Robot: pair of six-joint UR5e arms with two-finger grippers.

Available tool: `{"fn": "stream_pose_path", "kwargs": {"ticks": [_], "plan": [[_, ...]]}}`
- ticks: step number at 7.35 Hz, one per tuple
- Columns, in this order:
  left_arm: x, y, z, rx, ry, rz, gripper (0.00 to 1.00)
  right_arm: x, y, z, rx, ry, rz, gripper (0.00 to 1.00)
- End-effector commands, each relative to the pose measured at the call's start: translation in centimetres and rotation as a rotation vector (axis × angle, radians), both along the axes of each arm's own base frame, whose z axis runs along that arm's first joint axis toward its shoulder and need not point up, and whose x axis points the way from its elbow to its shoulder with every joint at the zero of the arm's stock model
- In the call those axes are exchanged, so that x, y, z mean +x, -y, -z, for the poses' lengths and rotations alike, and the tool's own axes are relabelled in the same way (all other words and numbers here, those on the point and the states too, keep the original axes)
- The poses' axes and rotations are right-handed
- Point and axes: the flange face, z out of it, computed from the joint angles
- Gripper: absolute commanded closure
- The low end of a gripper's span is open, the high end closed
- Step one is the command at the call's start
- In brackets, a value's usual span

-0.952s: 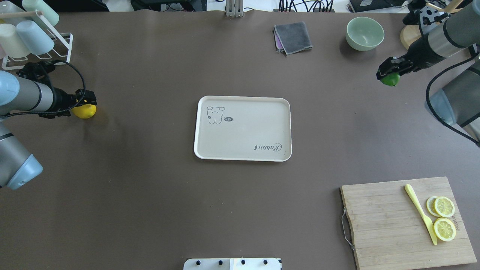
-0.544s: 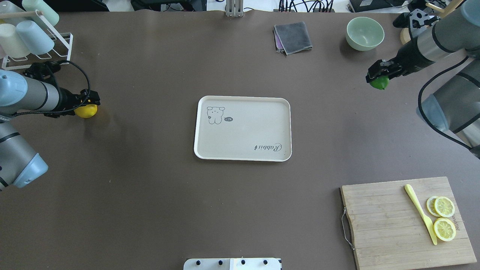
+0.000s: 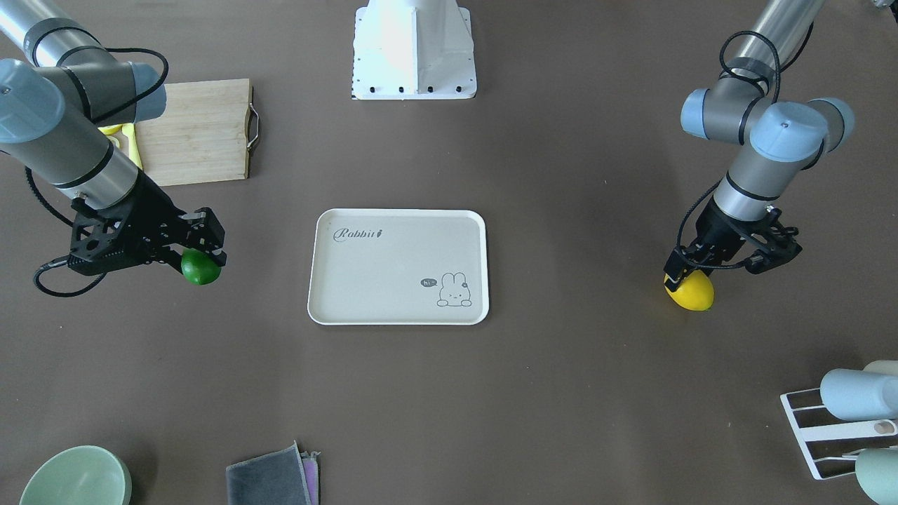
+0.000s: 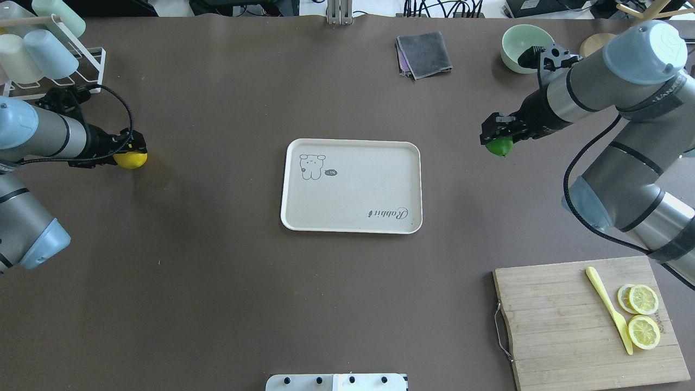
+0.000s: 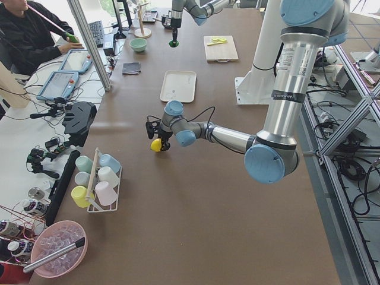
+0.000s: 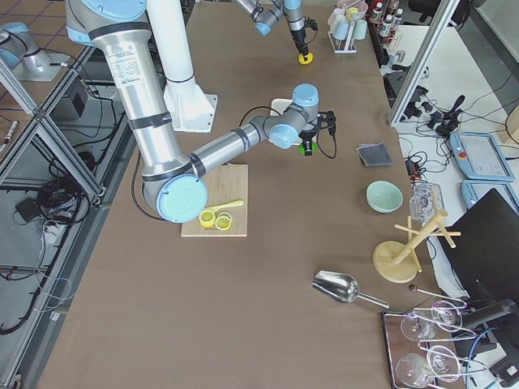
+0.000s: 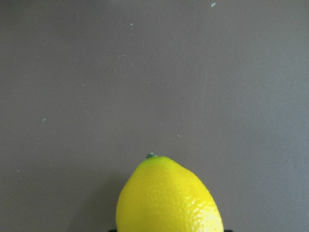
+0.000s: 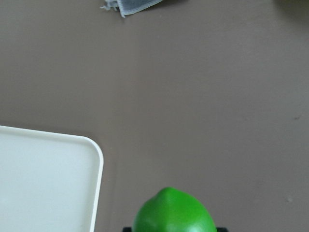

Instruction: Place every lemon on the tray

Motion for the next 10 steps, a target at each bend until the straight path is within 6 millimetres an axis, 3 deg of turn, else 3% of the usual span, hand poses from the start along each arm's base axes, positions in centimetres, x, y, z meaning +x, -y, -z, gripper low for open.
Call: {"fn": "stream_pose_path", "kwargs": {"ticks": [1,2,3,4,5,6,8,10], "plan": [[0.1,2.7,5.8,0.004,-0.064,-0.012,1.00,-5.3,-2.5,3.7,-0.029,0.034,-0.015,1.00],[1.1,3.7,9.3,0.012,-0.076,-0.010,1.00,-7.5,-3.3,4.7,-0.031,0.031,-0.020,1.00],[4.0,4.5,14.1,0.002,-0.095,0.029,1.00,-10.2,-4.0,7.1,-0.039,0.017,-0.042,1.00],[11.1,2.1,19.2,-0.003,-0.106,0.039,1.00,-12.3,-4.4,8.7,-0.049,-0.013,-0.051,1.00],[16.7,-0.8,22.8,0.022,-0.111,0.052,1.00,-13.3,-3.8,8.3,-0.058,-0.030,-0.054,1.00],[19.5,-2.9,24.3,0.025,-0.126,0.060,1.00,-14.7,-3.5,6.5,-0.072,-0.062,-0.063,1.00],[21.4,-4.7,26.0,0.031,-0.146,0.046,1.00,-18.1,-2.0,8.2,-0.064,-0.077,-0.070,1.00],[24.0,-7.1,27.5,0.042,-0.159,0.031,1.00,-19.5,-2.1,8.4,-0.085,-0.079,-0.070,1.00]]}}
